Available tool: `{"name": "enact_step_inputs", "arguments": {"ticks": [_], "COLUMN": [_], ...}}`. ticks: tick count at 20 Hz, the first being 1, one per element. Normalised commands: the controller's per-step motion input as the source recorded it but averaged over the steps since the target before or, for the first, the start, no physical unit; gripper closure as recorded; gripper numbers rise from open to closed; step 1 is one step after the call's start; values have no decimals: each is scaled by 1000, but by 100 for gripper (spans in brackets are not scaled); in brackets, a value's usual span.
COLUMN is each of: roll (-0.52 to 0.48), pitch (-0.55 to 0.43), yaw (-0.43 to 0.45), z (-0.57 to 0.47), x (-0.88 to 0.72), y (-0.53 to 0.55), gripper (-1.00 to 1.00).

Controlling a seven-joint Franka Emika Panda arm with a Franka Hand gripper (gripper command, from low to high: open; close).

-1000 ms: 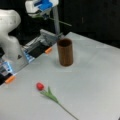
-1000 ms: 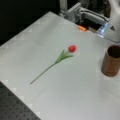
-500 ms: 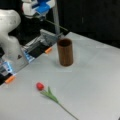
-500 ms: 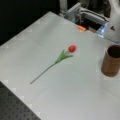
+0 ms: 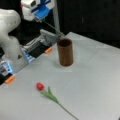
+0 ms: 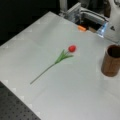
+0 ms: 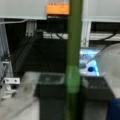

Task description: Flower insertion into a vase

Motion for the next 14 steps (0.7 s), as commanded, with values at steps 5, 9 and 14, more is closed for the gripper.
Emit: {"name": "enact_step_inputs", "arguments": {"ticks": [5,9,14], "roll": [-29,-52,-70], "pitch": [564,602,551], "yaw": [-66,-73,-60], "z": [127,134,107], "x": [251,265,296], "y": [181,144,102], "gripper": [100,100,100]}}
